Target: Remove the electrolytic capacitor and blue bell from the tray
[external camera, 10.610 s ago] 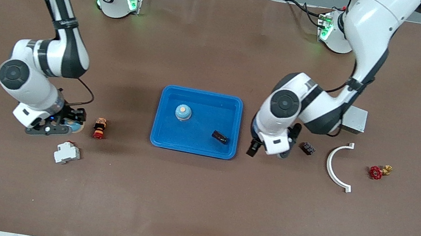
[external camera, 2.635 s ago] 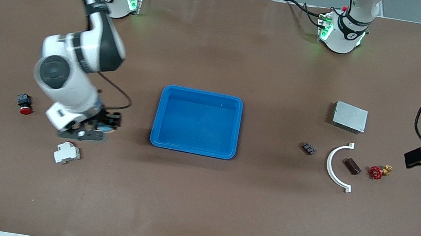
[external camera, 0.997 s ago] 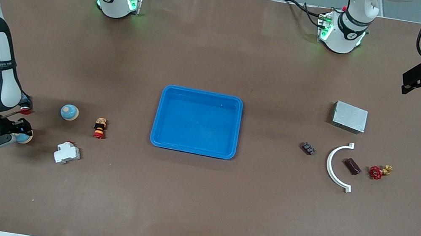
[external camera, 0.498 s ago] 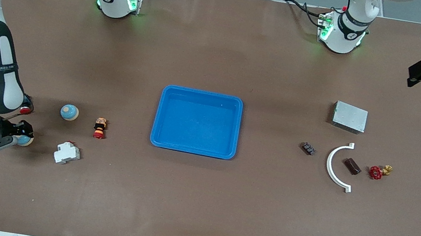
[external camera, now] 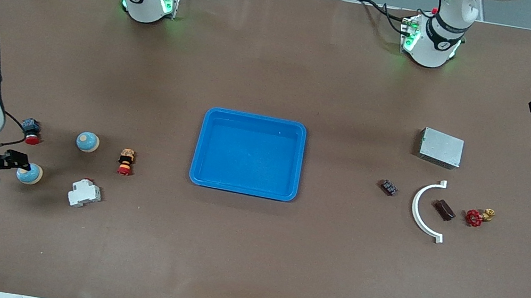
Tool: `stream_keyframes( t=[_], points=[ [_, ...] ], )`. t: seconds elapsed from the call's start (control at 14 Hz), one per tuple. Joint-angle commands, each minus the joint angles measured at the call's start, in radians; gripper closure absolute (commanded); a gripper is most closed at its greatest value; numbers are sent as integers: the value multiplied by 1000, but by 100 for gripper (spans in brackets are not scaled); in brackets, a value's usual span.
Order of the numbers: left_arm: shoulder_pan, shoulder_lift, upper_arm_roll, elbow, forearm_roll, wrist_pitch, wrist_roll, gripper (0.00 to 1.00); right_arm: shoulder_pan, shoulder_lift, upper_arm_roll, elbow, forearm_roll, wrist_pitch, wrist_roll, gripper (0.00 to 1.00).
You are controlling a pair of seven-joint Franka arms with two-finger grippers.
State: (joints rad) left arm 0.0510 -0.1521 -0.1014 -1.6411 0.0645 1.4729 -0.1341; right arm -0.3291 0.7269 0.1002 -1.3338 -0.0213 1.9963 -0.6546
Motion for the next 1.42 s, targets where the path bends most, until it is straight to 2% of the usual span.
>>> stream_keyframes(
  t=[0.0, 0.36, 0.57, 0.78, 1.14, 1.35],
  points=[
    [10, -17, -1, -17, -23, 18, 31, 0, 5, -157, 7, -44, 36, -106, 128, 0],
    [12, -6, -1, 4, -45, 35, 31, 0, 19, -377, 6, -211, 133, -132, 327, 0],
    [12, -6, -1, 4, -45, 35, 31, 0, 22, -486, 6, -307, 136, -128, 400, 0],
    [9, -4, -1, 3, -46, 32, 25, 0, 54, -633, 6, -496, 136, -18, 495, 0],
    [12, 3, -1, 9, -46, 33, 31, 0, 93, -770, 6, -605, 107, -45, 613, 0],
    [13, 3, 0, 14, -46, 33, 30, 0, 105, -804, 6, -605, 47, -83, 627, 0]
  ],
)
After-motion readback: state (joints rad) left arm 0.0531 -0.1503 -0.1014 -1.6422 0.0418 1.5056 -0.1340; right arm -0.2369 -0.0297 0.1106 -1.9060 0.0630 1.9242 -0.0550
